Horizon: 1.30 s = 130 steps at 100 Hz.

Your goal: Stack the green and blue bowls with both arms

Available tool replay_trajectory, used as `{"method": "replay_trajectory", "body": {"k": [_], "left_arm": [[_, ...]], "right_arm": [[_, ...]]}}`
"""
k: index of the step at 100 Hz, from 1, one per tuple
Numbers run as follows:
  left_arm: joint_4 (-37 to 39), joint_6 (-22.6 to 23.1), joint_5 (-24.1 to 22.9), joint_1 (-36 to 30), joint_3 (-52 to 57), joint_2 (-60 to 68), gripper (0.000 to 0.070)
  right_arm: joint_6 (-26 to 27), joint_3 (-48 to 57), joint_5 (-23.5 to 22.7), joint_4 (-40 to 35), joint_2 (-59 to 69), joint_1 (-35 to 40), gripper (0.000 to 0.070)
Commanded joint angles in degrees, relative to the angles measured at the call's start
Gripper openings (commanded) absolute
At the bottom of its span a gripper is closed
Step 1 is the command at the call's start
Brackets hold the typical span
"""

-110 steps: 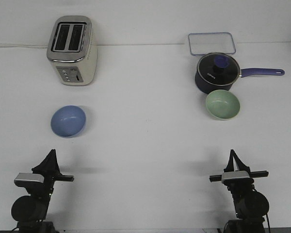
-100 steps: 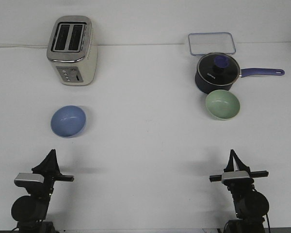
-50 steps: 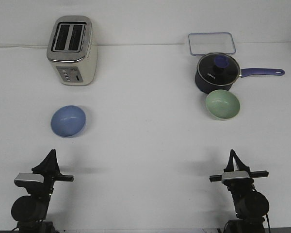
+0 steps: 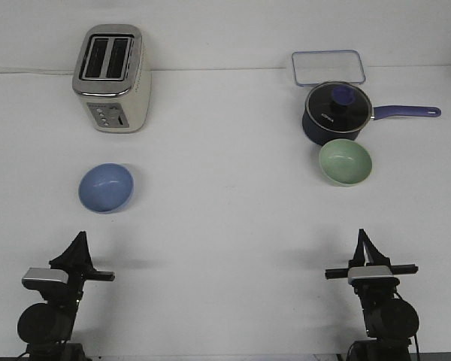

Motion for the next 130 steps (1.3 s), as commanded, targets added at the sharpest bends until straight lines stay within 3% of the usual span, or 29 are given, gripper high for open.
{"method": "replay_trajectory", "body": {"k": [1, 12, 23, 31, 53, 56, 59, 68, 73, 100, 109, 130], "left_arm": [[0.6, -0.1, 0.1, 0.1, -1.1, 0.0, 0.0015], [0.6, -0.1, 0.1, 0.1, -1.1, 0.0, 0.0015], [0.6, -0.1, 0.1, 0.1, -1.1, 0.0, 0.0015], [0.6, -0.1, 0.1, 0.1, -1.1, 0.0, 0.0015], [0.6, -0.1, 0.1, 0.1, -1.1, 0.0, 0.0015], [0.6, -0.1, 0.1, 0.1, -1.1, 0.0, 0.0015], [0.6, -0.1, 0.1, 0.1, -1.1, 0.0, 0.0015], [0.6, -0.1, 0.1, 0.1, -1.1, 0.0, 0.0015], [0.6, -0.1, 0.1, 0.1, -1.1, 0.0, 0.0015], [0.6, -0.1, 0.1, 0.1, -1.1, 0.0, 0.0015], [0.6, -0.1, 0.1, 0.1, -1.1, 0.0, 0.0015], [0.6, -0.1, 0.1, 0.1, -1.1, 0.0, 0.0015]], "right_arm": [[11.8, -0.1, 0.2, 0.6, 0.0, 0.0, 0.0006], [24.6, 0.0, 2.5, 0.0, 0.0, 0.0, 0.0005], [29.7, 2.8, 2.3, -3.6, 0.3, 0.0, 0.0004], [31.5, 7.1, 2.4, -8.4, 2.0, 0.0, 0.0004], [30.2, 24.1, 2.6, -19.3, 15.4, 0.0, 0.001], [29.5, 26.5, 2.1, -20.4, 17.9, 0.0, 0.0054], [29.0, 29.1, 1.7, -21.6, 20.4, 0.0, 0.0143], [28.8, 36.3, 1.5, -25.3, 28.3, 0.0, 0.0501], [28.3, 40.2, 1.5, -27.5, 32.5, 0.0, 0.0586], [23.4, 58.1, -1.2, -36.0, 56.8, -2.4, 0.0591], [21.8, 62.5, -3.9, -36.4, 64.2, -4.4, 0.059], [21.6, 70.1, -4.4, -37.0, 79.4, -9.0, 0.059]]}}
